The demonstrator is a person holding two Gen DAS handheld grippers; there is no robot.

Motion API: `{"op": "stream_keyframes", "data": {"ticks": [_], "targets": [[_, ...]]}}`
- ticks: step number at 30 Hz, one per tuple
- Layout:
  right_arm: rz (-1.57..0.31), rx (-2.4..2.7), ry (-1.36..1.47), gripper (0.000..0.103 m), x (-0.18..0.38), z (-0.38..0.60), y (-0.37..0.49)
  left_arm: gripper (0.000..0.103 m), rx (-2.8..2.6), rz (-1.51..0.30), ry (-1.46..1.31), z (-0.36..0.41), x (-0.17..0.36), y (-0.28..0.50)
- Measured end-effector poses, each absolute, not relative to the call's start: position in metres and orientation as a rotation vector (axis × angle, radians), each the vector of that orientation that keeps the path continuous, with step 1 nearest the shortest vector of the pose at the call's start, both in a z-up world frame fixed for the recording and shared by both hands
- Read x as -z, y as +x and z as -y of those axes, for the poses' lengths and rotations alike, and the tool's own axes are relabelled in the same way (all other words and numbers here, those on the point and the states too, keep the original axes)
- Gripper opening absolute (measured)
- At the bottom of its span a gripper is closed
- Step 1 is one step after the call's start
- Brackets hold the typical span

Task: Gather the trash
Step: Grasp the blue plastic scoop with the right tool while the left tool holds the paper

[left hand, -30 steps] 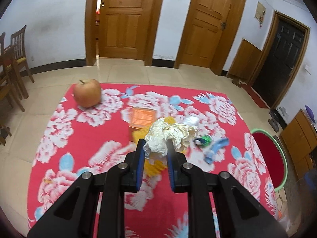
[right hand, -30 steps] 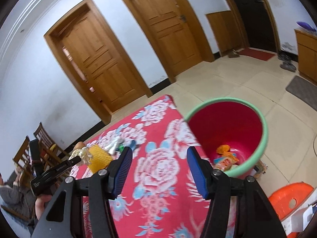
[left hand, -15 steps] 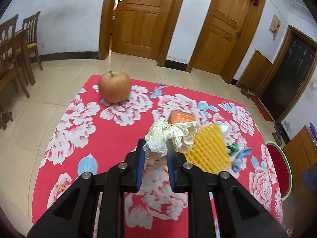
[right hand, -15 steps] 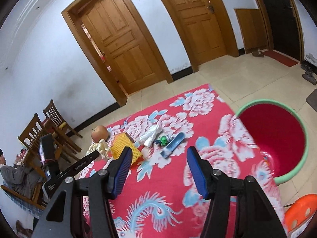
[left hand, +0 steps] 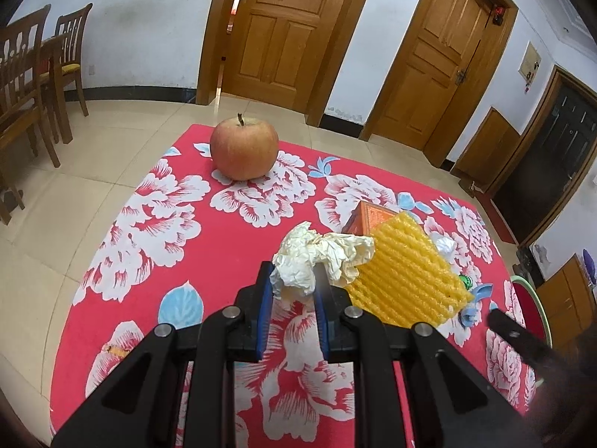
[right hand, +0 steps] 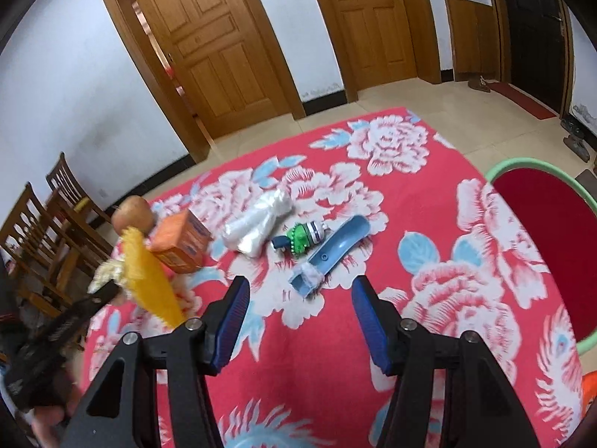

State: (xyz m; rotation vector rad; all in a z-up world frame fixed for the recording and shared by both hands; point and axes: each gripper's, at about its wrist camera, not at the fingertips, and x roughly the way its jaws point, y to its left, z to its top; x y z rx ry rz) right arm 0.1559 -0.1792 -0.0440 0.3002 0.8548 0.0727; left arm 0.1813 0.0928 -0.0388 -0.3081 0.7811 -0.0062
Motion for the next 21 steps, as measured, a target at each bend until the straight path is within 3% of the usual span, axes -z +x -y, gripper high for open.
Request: {"op": "stream_keyframes", "data": {"ticks": [6,21], "targets": [[-0.864,-0.052,0.285,0.059,0.061,0.173,0.172,0.02,0.005,-0.784,-0.314,-0.094,0.04,0.181],[-0.86,0.002,0.254,0.033,0.073,0.171,0.183,0.02,0.01,-0.79,-0.311,-0.094,0.043,0.181]]}}
